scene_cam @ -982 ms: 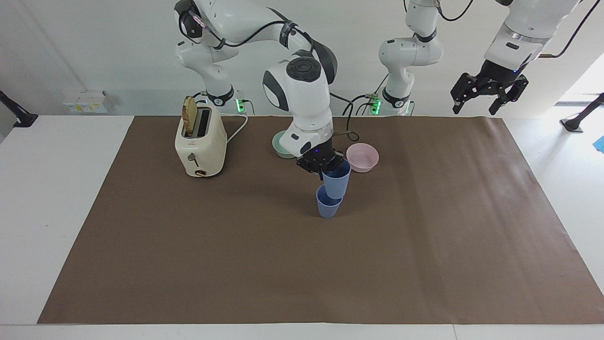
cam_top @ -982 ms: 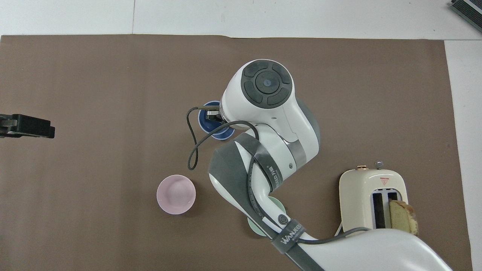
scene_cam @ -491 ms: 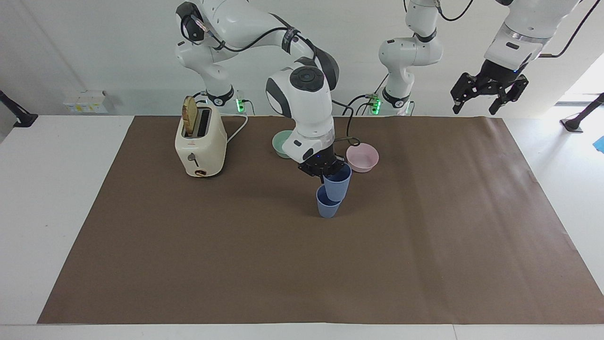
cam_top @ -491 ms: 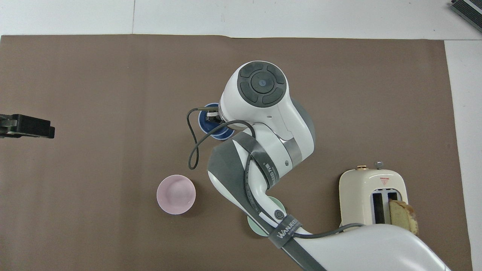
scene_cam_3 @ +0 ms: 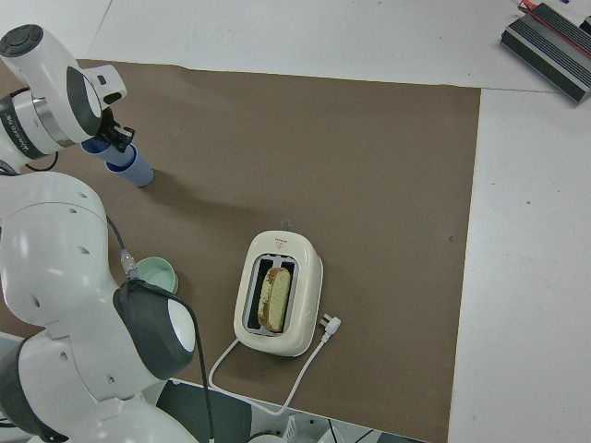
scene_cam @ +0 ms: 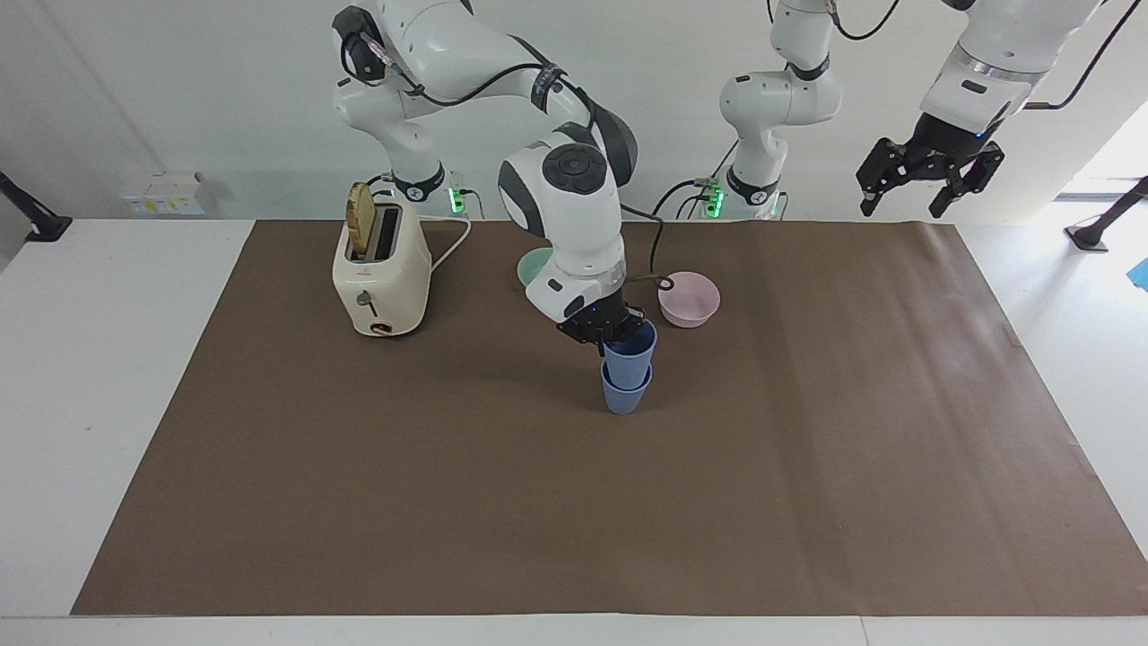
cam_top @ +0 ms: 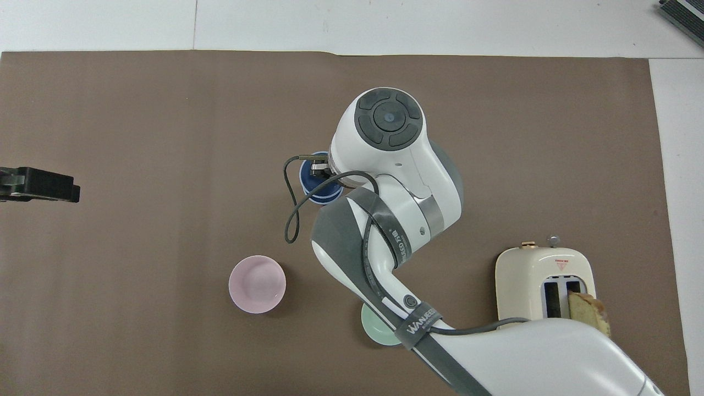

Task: Stack blue cups with both arms
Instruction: 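Lower the blue cup into the other cup and open the right gripper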

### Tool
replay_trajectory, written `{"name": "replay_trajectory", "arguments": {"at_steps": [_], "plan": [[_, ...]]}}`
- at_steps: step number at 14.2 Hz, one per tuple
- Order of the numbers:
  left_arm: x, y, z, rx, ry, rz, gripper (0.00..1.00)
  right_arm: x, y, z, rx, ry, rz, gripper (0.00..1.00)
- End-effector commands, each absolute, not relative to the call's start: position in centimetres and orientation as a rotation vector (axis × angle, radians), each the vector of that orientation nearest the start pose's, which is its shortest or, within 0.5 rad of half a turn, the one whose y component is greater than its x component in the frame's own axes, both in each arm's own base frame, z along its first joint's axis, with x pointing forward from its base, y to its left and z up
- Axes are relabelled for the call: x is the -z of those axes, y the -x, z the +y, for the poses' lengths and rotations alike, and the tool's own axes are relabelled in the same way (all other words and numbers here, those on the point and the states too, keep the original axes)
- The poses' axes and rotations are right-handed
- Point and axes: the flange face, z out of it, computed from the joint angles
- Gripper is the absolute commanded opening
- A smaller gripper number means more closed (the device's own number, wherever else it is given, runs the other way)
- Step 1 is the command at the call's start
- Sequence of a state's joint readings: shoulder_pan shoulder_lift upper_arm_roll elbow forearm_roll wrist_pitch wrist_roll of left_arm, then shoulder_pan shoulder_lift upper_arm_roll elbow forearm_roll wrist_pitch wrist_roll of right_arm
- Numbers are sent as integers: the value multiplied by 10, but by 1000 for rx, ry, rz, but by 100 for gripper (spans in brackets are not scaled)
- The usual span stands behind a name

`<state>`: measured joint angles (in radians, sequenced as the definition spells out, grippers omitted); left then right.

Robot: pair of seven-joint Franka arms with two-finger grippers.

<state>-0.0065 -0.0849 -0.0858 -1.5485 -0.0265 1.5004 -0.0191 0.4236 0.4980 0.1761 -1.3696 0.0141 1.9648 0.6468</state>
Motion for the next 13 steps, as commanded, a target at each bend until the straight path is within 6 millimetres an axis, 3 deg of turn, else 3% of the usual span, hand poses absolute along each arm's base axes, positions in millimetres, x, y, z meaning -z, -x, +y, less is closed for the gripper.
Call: {"name": "replay_trajectory", "arguments": {"at_steps": [1,12,13], "plan": [[-679,-512,-50,53,3169,118,100,-444,-600,381,49,3005,133,0],[-679,-512,-50,53,3169,118,100,-409,-600,383,56,3014,116,0],[-679,-512,-50,51,3169,118,100,-409,-600,383,55,3012,120,17]]}}
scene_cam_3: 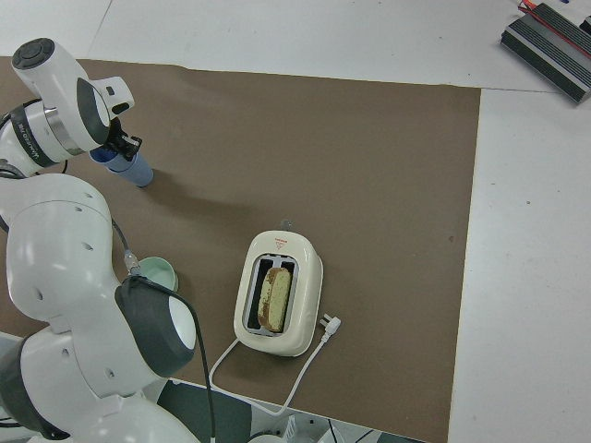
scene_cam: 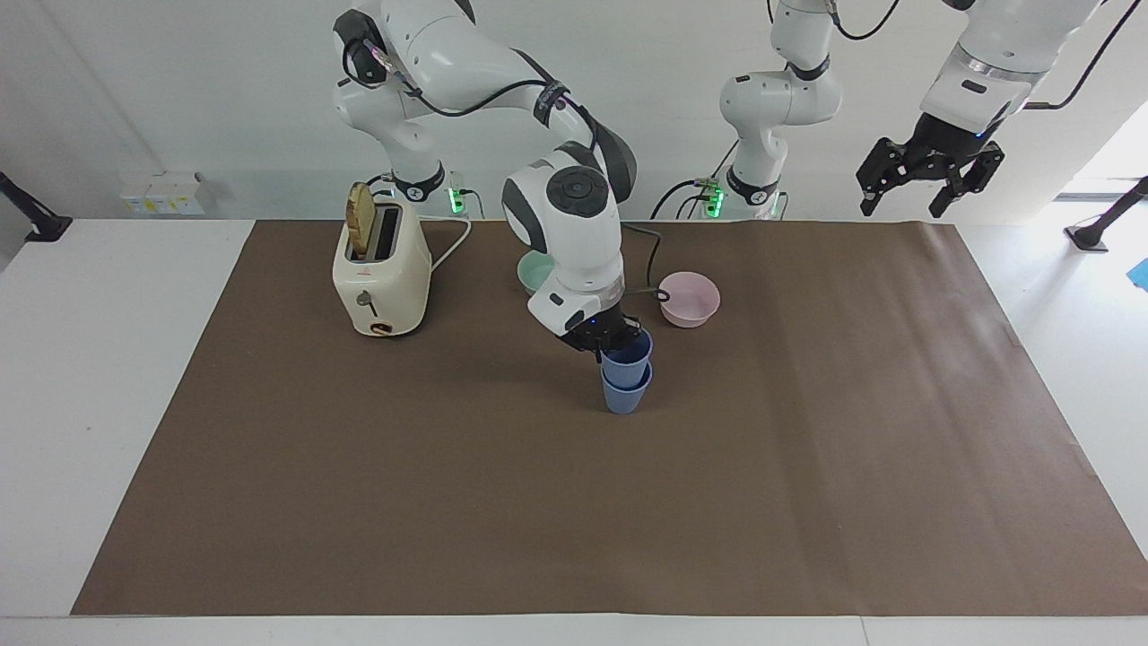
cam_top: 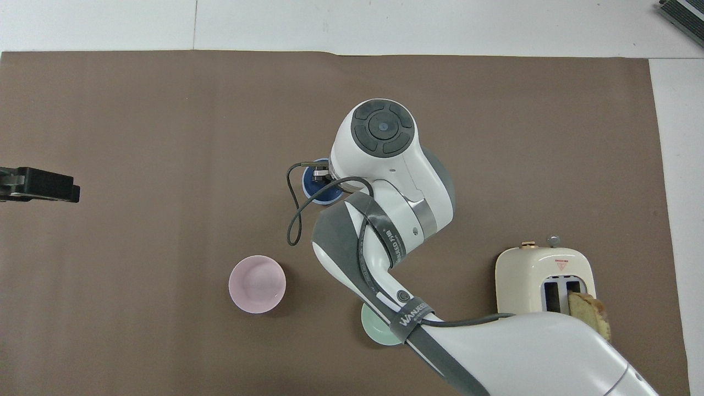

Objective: Stack blue cups with both arms

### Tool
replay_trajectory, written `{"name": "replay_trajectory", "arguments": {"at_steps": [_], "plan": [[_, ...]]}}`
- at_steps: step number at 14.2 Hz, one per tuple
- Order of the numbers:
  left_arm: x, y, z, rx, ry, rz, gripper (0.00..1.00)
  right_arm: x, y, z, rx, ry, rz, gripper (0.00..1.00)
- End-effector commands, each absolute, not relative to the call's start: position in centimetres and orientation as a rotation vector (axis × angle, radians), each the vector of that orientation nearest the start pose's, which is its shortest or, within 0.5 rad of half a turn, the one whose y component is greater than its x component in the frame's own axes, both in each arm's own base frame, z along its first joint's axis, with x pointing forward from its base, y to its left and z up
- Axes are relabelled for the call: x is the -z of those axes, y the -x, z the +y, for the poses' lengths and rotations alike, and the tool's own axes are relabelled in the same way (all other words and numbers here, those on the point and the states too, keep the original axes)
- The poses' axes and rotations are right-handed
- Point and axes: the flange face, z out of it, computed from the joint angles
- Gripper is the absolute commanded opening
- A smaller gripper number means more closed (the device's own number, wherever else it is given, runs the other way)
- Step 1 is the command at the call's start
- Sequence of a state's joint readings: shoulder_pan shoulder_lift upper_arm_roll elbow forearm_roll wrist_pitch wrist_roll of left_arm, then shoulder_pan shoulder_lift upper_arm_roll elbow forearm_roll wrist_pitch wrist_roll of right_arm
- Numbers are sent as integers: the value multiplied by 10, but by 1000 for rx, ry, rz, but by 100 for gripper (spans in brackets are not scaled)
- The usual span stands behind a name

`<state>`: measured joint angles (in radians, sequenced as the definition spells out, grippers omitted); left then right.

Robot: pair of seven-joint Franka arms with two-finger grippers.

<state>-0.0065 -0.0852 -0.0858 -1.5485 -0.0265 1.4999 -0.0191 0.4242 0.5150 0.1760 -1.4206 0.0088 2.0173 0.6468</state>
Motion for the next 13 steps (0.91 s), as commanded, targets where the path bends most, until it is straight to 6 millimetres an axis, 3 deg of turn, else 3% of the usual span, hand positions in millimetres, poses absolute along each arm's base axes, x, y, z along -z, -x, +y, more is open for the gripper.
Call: {"name": "replay_trajectory", "arguments": {"at_steps": [1,2,5,6,7,9,10,13], "plan": [[-679,-512,-50,53,3169,118,100,-409,-600,383,55,3012,117,29],[-679,-512,-50,51,3169,118,100,-409,-600,383,56,3014,119,37],[-679,-512,-50,53,3169,118,100,-408,-601,383,55,3015,121,45],[-679,-512,-50,51,3169,118,100,-409,-602,381,63,3020,119,63],[-679,-512,-50,51,3169,118,100,-409,-603,380,76,3039,105,98],[-679,-512,-50,53,3170,115,100,-413,-605,374,91,3075,90,100],[-679,-512,-50,51,3169,117,100,-420,-612,359,80,3088,113,100],[-679,-512,-50,53,3169,118,100,-471,-620,316,62,3116,75,100]]}}
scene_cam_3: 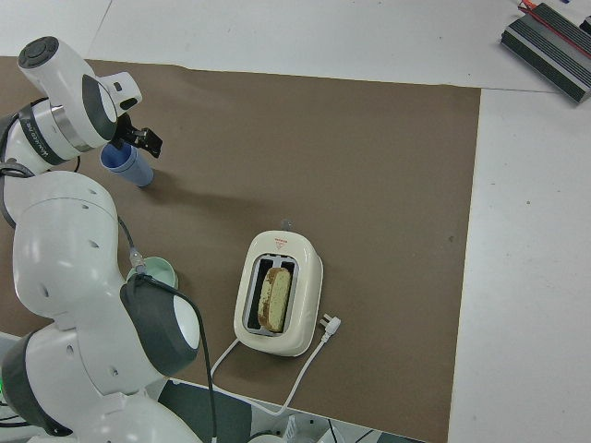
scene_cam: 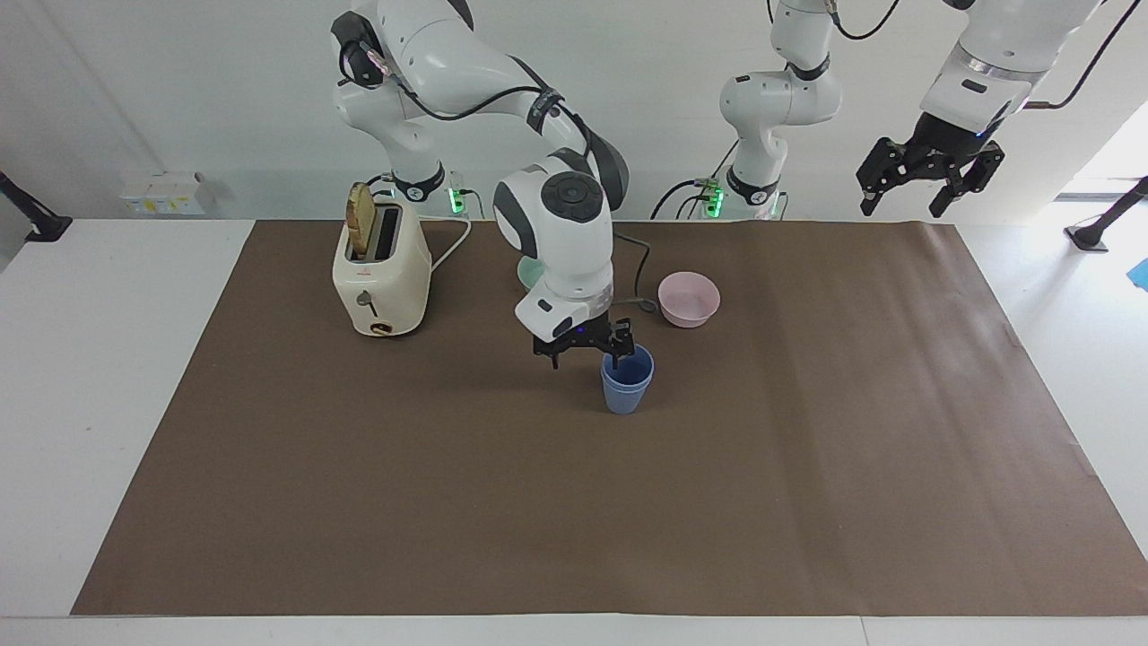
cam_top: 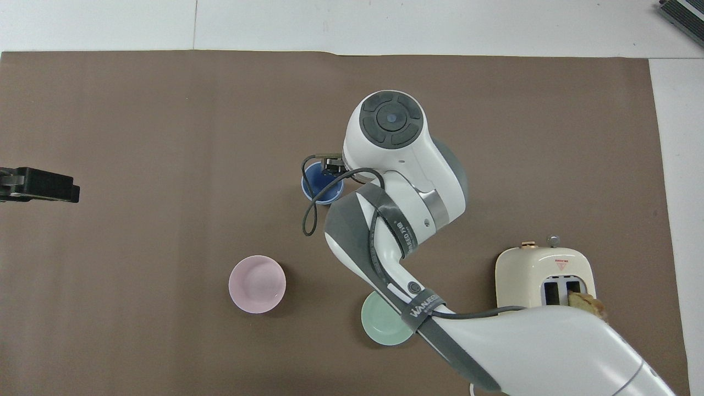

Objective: Stack blue cups with both arms

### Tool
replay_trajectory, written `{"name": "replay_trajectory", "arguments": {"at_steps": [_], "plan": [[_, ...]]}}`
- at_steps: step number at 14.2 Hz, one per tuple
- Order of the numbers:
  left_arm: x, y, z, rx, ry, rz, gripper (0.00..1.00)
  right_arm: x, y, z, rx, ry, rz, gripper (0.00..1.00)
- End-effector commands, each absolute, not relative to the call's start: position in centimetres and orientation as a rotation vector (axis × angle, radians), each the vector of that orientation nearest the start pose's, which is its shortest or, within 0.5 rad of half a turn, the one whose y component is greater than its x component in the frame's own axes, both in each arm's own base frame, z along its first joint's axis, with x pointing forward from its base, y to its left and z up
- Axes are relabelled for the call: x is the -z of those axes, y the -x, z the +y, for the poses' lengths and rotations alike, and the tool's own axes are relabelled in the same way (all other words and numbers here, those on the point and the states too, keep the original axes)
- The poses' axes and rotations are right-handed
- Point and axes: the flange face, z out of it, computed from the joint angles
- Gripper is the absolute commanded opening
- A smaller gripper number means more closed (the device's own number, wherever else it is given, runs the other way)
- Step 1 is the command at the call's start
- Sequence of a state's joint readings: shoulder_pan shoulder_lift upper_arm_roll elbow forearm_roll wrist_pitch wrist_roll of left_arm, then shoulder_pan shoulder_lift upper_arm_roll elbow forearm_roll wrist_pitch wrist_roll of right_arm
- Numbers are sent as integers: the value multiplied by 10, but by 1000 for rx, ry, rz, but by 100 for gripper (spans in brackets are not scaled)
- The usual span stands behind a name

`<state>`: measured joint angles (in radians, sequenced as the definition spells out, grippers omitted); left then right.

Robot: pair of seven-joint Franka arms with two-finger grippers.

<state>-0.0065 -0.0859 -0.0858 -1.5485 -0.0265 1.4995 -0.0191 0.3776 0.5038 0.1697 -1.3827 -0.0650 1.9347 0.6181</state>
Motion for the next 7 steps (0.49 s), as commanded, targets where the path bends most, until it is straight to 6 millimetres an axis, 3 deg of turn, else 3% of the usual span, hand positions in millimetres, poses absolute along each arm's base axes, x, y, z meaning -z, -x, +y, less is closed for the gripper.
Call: {"name": "replay_trajectory", "arguments": {"at_steps": [1,2,5,7], "plan": [[-679,-512,-50,53,3169,118,100,-484,-621,302,61,3122,66,100],[-679,-512,-50,53,3169,118,100,-502,-623,278,65,3124,74,100],[-679,-512,-50,51,3170,115,100,-534,-621,232,45,3149,41,100],[-679,-512,-50,53,3169,118,100,-570,-620,186,86,3146,-19,100]]}}
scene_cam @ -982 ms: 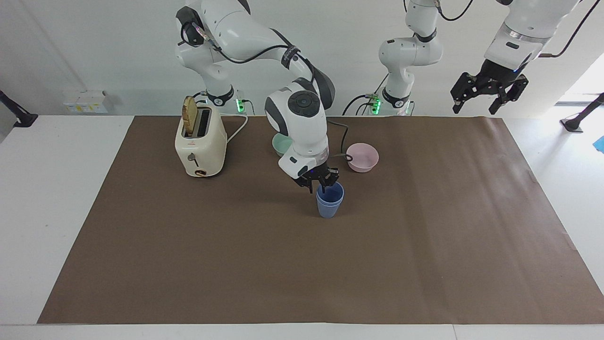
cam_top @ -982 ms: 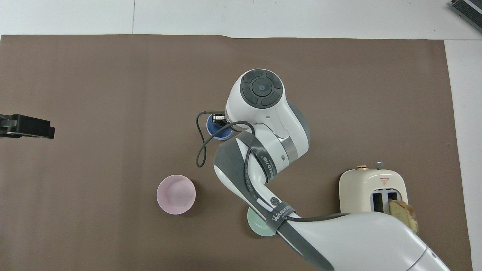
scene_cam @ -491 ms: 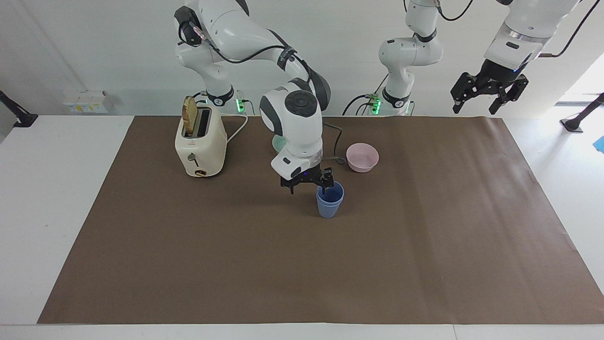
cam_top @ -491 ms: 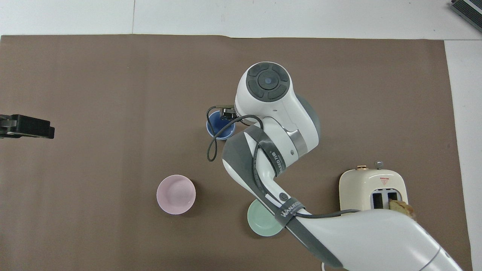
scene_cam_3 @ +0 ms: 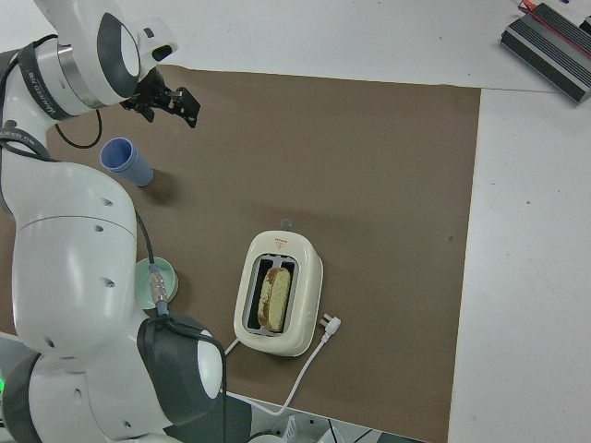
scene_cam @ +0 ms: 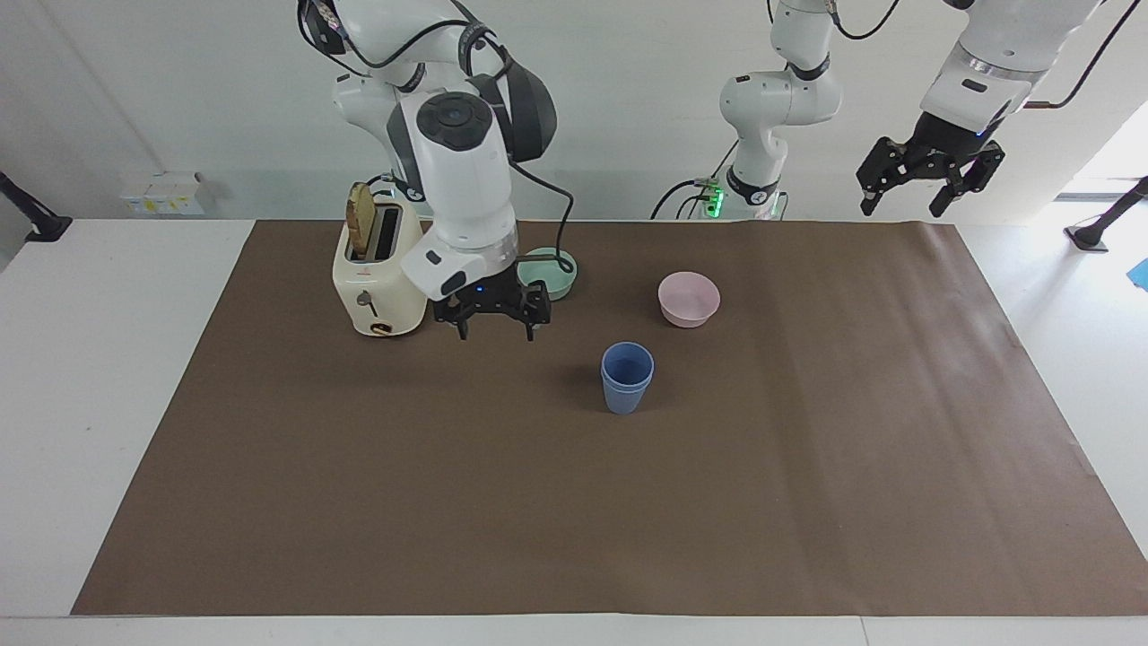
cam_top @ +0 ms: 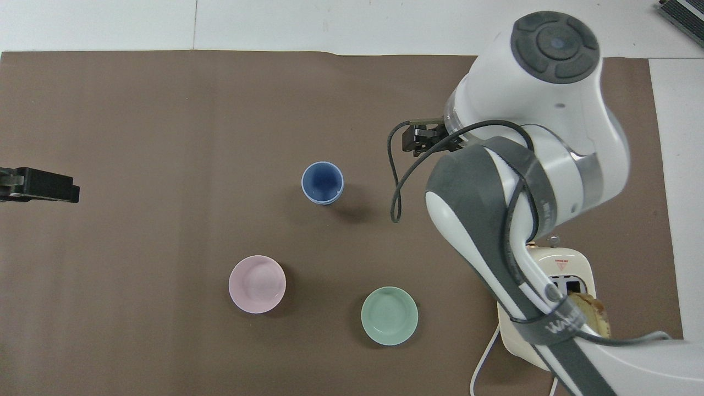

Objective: Stack blue cups with both arms

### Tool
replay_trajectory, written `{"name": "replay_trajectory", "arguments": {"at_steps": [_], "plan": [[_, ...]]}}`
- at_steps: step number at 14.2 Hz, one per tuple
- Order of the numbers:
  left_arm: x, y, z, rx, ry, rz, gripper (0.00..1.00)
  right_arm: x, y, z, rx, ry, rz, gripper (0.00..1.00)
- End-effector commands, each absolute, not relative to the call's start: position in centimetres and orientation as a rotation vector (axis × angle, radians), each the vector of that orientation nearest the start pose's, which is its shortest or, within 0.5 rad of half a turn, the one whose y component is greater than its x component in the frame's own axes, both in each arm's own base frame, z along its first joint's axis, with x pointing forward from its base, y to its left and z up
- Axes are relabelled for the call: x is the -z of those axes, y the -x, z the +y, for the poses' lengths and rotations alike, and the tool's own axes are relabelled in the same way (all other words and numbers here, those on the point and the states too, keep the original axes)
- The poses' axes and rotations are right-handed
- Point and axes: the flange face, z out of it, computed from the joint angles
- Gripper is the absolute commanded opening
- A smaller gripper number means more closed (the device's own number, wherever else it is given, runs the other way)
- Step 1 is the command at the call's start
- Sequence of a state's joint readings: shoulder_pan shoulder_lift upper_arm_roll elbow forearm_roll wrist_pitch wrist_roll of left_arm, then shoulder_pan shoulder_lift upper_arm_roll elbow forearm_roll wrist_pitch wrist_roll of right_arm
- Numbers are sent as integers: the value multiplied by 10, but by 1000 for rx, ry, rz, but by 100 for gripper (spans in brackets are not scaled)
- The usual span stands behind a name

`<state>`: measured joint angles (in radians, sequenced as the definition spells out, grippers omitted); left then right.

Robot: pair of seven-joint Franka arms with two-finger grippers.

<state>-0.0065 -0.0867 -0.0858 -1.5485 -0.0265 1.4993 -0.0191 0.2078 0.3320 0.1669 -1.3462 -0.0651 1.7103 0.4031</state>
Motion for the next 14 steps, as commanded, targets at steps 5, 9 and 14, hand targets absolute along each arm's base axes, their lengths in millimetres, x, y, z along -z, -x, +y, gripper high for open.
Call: {"name": "replay_trajectory", "arguments": {"at_steps": [5,9,14], "plan": [[-679,-512,-50,51,3169,118,100,-622,-603,95,75,3170,-229,100],[-679,-512,-50,51,3169,118,100,-662,-577,53,108,3187,-137,100],[-679,-512,-50,51,3169,118,100,-671,-553,35,60,3160,-66,100]]}}
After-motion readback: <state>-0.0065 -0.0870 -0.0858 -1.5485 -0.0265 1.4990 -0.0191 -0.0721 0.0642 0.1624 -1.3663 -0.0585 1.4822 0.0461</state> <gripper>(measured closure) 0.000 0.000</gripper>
